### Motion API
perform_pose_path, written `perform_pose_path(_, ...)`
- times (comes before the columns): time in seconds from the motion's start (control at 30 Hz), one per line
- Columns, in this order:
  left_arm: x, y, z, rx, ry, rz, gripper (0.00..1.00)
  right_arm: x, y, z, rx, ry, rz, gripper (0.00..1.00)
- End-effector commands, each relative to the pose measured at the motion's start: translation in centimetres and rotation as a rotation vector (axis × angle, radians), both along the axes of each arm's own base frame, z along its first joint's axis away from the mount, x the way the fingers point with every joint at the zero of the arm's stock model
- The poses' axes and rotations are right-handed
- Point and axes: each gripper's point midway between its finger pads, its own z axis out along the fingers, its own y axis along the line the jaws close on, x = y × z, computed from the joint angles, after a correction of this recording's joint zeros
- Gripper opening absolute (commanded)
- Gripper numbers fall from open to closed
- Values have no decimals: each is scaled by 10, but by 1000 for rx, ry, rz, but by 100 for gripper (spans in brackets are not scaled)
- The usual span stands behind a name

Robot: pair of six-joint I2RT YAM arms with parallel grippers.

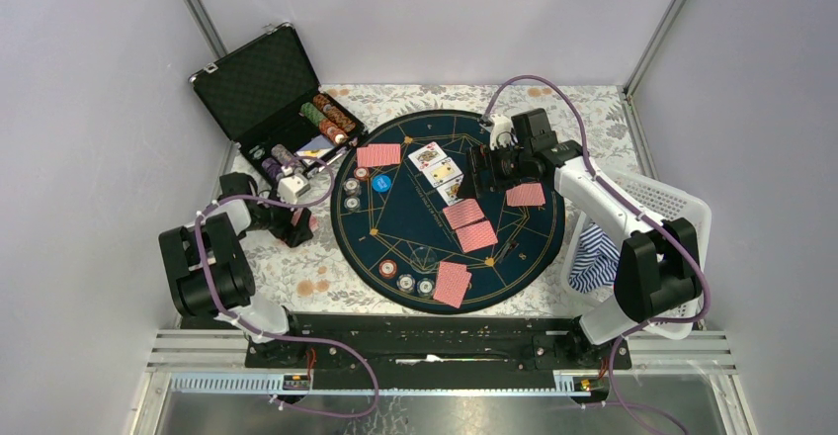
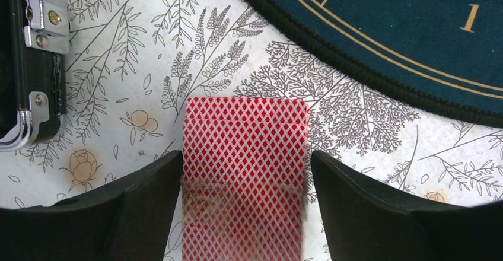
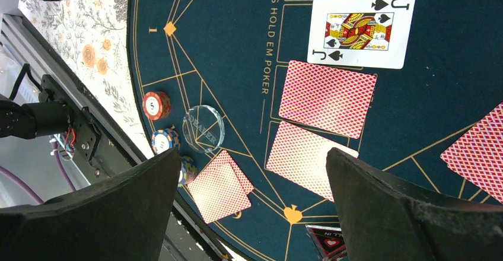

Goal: Distribute texas hold em gaming equipment

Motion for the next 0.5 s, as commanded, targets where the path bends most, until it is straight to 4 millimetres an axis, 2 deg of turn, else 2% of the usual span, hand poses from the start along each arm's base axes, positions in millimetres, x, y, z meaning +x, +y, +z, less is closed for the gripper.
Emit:
perform_pose_path(0.0, 3, -2, -3, -20, -29, -24, 84, -1, -1, 7, 16, -3, 11, 100)
perform_pose_path(0.03, 3, -1, -4, -20, -27, -23, 85, -1, -1, 6, 15, -3, 11, 100)
perform_pose_path(0.1, 3, 1, -4, -19, -24, -20, 95, -1, -1, 6, 15, -1, 12, 100)
perform_pose_path(0.27, 1, 0, 2, -27, -13, -19, 99, -1, -3, 11, 10, -14, 13, 100)
perform_pose_path(0.37, 3, 1, 15, -27, -9, -3, 99, 0, -9, 14, -3, -27, 12, 100)
perform_pose_path(0.47, 9, 5, 38, -15, -19, 19, 99, -2, -18, 16, -22, -26, 2, 100)
